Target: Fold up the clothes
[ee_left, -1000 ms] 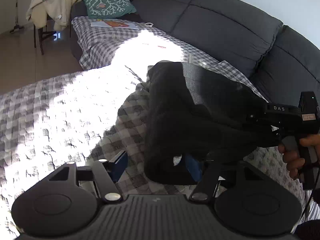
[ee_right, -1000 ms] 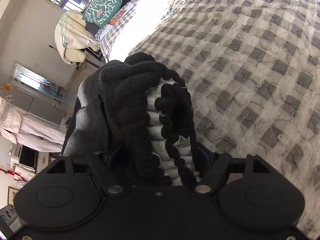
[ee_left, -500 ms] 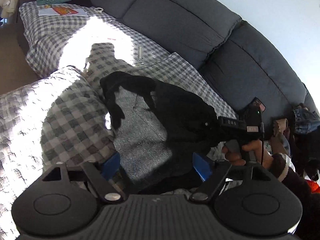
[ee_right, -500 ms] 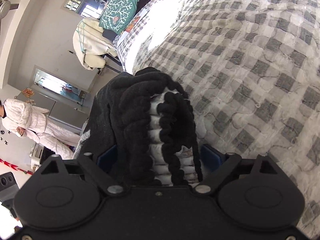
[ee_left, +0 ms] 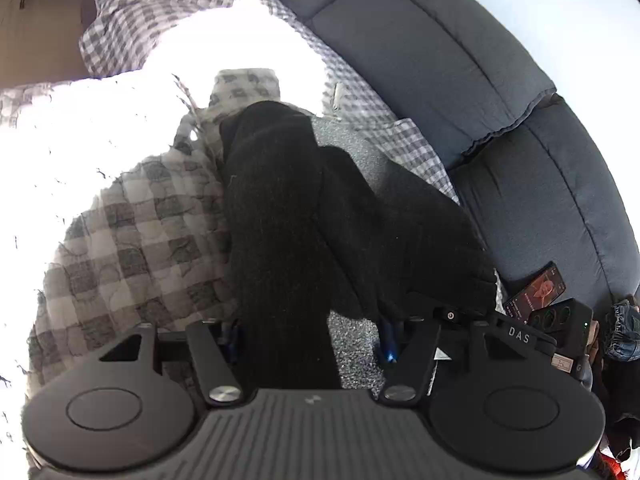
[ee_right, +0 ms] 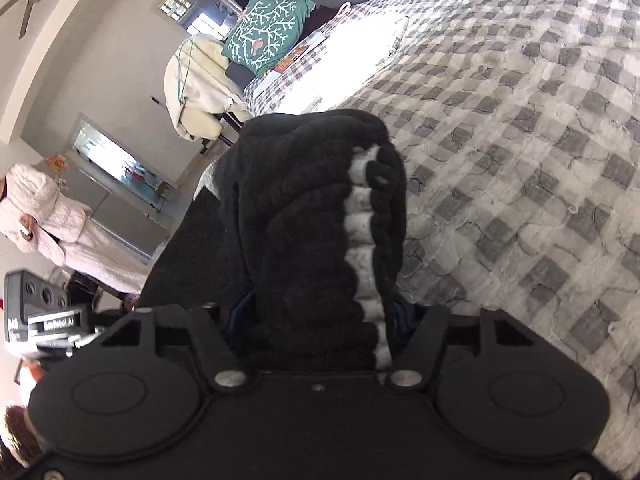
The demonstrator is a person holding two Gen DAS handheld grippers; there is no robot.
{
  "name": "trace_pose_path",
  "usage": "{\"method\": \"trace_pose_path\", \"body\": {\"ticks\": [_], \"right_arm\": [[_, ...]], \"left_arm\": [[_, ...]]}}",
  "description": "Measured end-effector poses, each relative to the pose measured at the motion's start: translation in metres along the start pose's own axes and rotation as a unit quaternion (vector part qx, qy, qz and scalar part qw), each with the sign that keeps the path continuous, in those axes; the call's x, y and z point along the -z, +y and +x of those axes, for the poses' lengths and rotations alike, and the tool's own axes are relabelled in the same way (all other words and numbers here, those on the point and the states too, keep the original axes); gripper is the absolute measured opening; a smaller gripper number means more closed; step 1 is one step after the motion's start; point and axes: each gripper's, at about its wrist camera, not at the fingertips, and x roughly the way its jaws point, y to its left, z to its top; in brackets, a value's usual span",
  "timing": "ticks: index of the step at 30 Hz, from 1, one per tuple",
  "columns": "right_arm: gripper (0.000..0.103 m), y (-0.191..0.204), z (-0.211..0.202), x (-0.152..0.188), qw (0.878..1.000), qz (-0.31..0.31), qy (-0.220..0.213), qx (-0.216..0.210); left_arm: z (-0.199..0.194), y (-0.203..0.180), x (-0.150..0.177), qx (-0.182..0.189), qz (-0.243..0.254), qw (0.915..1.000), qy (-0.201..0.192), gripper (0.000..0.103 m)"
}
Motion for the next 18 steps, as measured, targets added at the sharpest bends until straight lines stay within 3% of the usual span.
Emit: {"method": "trace_pose_path", "body": {"ticks": [2,5,9,12,16,18], "right_arm": [[0.050,0.000,-0.008,-0.003,0.999,0.026,-0.014,-0.024],[0.050,0.014,-0.036,-0.016,0.999,0.013,-0.045,-0.018],[0.051,0.030,-0.091,-0.043,0.993,-0.031,-0.108,0.029],[0.053,0.030,-0.122,-0.062,0.984,-0.061,-0.143,0.084],[0.062,-0.005,-0.123,-0.079,0.978,-0.049,-0.143,0.144],[0.069,-0.036,-0.106,-0.080,0.976,-0.020,-0.109,0.189]], "left_arm": [[-0.011,-0.016,-0.001,0.017,0.002,0.9997,-0.019,0.057],[-0.010,-0.041,-0.010,0.056,0.005,0.9977,-0.037,0.057],[0.017,-0.074,-0.021,0.131,0.001,0.9898,-0.056,0.058],[0.064,-0.091,-0.025,0.170,-0.010,0.9840,-0.052,0.060],[0.126,-0.088,-0.022,0.149,-0.036,0.9880,-0.013,0.067],[0.151,-0.081,-0.014,0.094,-0.030,0.9949,0.020,0.073]]}}
